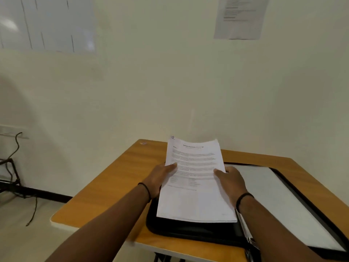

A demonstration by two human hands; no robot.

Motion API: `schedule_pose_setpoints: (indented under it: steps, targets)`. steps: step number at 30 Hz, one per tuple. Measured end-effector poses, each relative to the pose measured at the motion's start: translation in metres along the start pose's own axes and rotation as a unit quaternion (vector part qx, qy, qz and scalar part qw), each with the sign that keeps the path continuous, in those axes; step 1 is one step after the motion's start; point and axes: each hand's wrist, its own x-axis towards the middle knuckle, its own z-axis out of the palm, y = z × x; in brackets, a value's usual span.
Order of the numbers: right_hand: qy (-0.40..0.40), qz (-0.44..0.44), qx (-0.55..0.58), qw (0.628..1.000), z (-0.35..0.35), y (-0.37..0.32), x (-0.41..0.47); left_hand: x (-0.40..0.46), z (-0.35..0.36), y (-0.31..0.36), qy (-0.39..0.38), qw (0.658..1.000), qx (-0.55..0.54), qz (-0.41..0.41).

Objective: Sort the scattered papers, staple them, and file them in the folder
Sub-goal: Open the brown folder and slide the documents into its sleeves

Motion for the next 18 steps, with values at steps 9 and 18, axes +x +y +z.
schedule_pose_setpoints:
  steps: [9,18]
  targets:
    - [0.032,-0.037,-0.273,0.961,0.011,0.051,0.003,0.029,-0.019,-0.042,0.291,0.845,0.431,0.126]
    - [0.072,-0.026,-0.270,0.960,0.014,0.061,-0.002,0.054,-0.033,-0.027,0.239,0.795,0.552,-0.079]
